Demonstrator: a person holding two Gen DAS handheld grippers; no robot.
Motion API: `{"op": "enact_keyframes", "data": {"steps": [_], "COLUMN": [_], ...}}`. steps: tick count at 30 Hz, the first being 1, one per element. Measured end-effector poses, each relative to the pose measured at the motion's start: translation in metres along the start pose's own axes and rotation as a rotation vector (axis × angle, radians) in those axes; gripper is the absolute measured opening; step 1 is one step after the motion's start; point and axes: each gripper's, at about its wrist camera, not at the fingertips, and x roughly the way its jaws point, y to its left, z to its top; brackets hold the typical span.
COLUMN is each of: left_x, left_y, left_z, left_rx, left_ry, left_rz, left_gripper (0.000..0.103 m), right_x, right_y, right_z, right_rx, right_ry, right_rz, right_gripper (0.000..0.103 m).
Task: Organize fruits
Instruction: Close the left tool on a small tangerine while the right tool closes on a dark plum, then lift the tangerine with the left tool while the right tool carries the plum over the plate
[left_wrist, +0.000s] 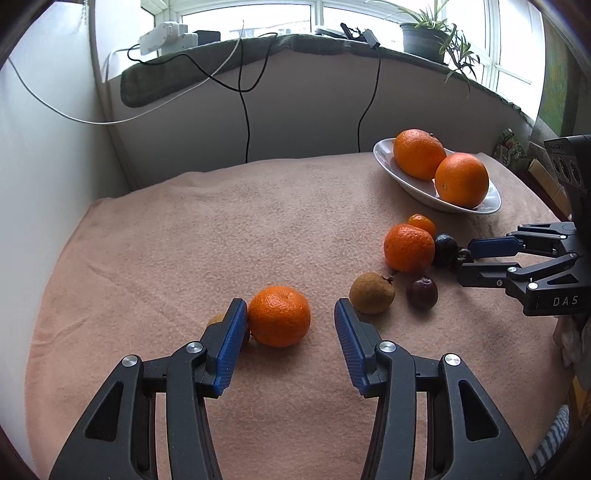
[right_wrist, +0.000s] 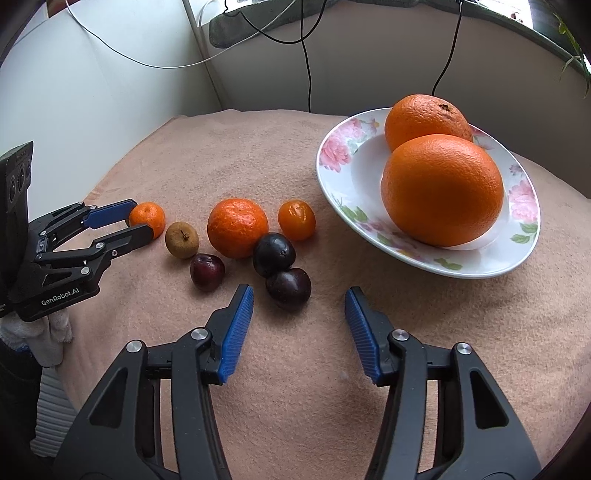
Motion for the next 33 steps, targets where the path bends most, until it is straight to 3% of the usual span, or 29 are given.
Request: {"op": "enact_keyframes", "data": {"steps": [3, 8, 15, 22, 33], "left_x": [0.002, 0.005, 0.005, 0.0, -0.002], "left_y": [0.004, 0.008, 0.015, 0.022, 0.025], "left_z": [0.002, 0.004, 0.005, 0.004, 0.004], "left_rx": [-0.012, -0.017, -0.046, -0.104, -0.128], "left_ry": [0.001, 0.0, -0.004, -0.013, -0.023], "left_rz": [-0.005, 0.012, -0.015, -0.049, -0.057], "left_gripper": [0.047, 0.035, 0.034, 0.034, 0.033], "right_x": [0.003, 0.006, 0.005, 0.001, -0.007], "right_y": [0.002, 0.004, 0.005, 0.006, 0.003], "right_z": [0.003, 0.005, 0.005, 0.003, 0.0], "right_rx": [-0.013, -0.03, -0.03, -0.032, -0.018], "right_ry": [0.003, 0.006, 0.0, -0.007, -0.029], "right_rz": [-0.005, -0.017, -0.031, 0.001, 0.0], "right_gripper": [0.054, 0.054, 0.044, 0.026, 0.025]}}
